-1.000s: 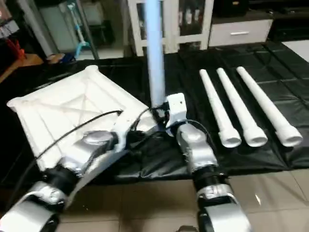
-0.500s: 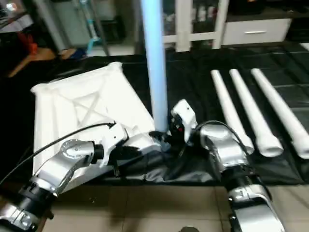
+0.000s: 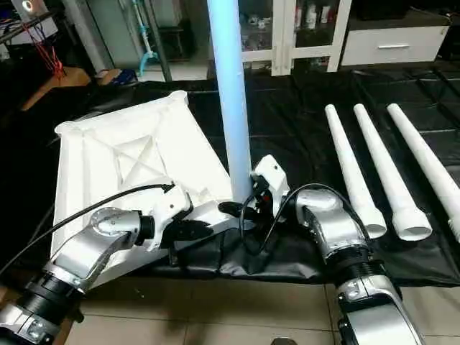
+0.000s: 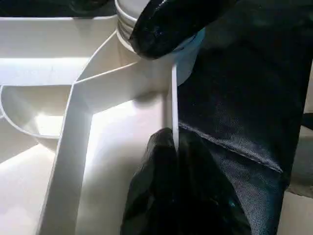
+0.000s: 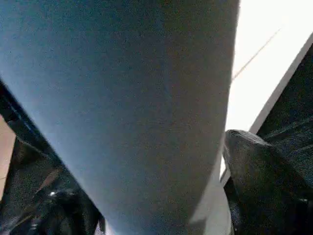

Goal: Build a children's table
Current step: Rotate leg to tighten

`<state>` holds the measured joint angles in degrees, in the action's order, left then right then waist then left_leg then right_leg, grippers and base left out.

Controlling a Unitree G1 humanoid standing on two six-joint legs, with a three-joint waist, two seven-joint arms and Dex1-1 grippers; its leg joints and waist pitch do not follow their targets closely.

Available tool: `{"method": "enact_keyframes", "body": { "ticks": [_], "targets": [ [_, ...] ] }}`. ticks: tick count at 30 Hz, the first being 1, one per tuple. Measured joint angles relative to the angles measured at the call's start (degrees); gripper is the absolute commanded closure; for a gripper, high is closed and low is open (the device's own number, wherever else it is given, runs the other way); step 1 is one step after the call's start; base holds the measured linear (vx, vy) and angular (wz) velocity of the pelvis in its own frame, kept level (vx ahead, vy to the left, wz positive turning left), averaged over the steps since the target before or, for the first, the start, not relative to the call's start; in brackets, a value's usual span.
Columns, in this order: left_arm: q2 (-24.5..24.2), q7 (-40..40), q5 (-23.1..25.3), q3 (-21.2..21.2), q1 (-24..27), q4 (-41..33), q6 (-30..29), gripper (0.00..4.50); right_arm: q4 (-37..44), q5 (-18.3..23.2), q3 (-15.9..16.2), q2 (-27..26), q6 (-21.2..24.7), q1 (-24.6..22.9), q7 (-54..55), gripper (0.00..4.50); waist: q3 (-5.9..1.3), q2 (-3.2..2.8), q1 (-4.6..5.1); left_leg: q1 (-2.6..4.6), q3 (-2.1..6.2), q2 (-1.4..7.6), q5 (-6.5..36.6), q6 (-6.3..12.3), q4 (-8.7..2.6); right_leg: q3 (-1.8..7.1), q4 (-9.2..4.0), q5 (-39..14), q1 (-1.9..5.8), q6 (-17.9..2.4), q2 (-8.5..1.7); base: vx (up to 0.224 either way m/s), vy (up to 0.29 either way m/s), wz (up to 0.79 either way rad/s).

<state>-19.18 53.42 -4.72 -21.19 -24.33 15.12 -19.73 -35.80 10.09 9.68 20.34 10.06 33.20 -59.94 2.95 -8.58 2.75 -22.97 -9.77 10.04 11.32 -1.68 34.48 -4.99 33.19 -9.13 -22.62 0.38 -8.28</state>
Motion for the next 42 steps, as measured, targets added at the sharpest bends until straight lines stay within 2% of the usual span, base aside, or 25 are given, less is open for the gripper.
{"method": "enact_keyframes", "body": {
  "ticks": [1,3,7,19,24,30,34,40,42],
  "targets": [
    [0.0,0.0,0.0,0.0,0.1,-0.2,0.0,4.50,0.2,0.0,0.1,0.2,0.2,0.0,-0.6,1.22,0.00,0.00,-0.03,-0.01,0.00,0.00,0.0,0.00,0.00,0.00,0.00,0.0,0.00,0.0,0.00,0.000,0.000,0.00],
    [0.0,0.1,0.0,-0.1,0.1,-0.2,0.0,4.50,0.3,0.0,0.3,0.5,0.5,0.0,-1.1,1.55,-0.01,-0.01,-0.05,-0.01,0.00,0.00,0.0,0.00,0.00,0.00,0.00,0.0,0.01,0.0,0.00,0.000,0.000,0.00],
    [0.0,0.2,-0.1,-0.1,0.1,-0.3,0.0,4.50,0.3,0.0,0.3,0.5,0.5,0.0,-1.5,1.78,-0.01,-0.01,-0.04,-0.01,-0.01,0.00,0.0,0.00,0.02,0.01,0.00,0.0,0.02,0.0,0.00,0.000,0.000,0.00],
    [0.5,-0.5,-0.1,0.4,0.0,0.0,-0.8,4.50,1.1,0.5,-0.5,-0.4,0.3,-1.2,1.3,1.83,-0.11,0.16,0.04,0.00,-0.02,0.00,0.0,0.00,0.04,0.03,0.00,0.0,0.02,0.0,0.00,0.000,0.000,0.00],
    [7.2,-10.7,1.3,2.4,-5.7,8.7,-2.1,4.50,-1.9,-0.1,-6.9,-8.2,-0.4,-0.3,23.8,1.83,-0.05,0.33,0.46,-0.12,-0.07,-0.09,0.0,0.00,0.07,0.15,-0.10,0.0,-0.22,0.1,-0.02,0.000,0.000,0.00],
    [13.2,-19.3,2.2,3.1,-11.2,17.2,-1.5,4.50,-6.2,-1.6,-10.8,-14.3,-2.1,2.7,44.4,1.84,0.03,0.29,1.61,-0.28,-0.06,-0.19,0.0,-0.01,0.08,-0.03,-0.31,-0.1,-0.31,0.1,-0.07,0.000,0.000,0.00],
    [14.3,-20.9,2.3,3.3,-12.6,19.6,-0.4,4.50,-7.7,-2.0,-11.5,-15.8,-3.4,3.7,49.8,1.84,0.02,0.23,1.77,-0.56,0.08,-0.16,0.0,-0.01,0.06,-0.27,-0.53,-0.1,-0.32,0.1,-0.10,0.000,0.000,0.00],
    [14.6,-21.2,2.4,3.3,-13.7,21.2,0.5,4.50,-9.4,-3.0,-11.8,-16.5,-4.9,4.8,52.0,1.84,0.00,0.19,1.76,-0.65,0.07,-0.15,0.0,0.00,0.07,-0.23,-0.53,0.0,-0.34,0.0,-0.11,0.000,0.000,0.00],
    [14.6,-21.2,2.4,3.3,-13.7,21.6,1.3,4.50,-10.1,-3.1,-11.8,-16.5,-5.8,5.0,52.0,1.84,-0.04,-0.03,1.75,-0.69,0.07,-0.13,0.0,0.00,0.08,-0.24,-0.52,0.0,-0.34,0.0,-0.11,0.000,0.000,0.00]
  ]
}}
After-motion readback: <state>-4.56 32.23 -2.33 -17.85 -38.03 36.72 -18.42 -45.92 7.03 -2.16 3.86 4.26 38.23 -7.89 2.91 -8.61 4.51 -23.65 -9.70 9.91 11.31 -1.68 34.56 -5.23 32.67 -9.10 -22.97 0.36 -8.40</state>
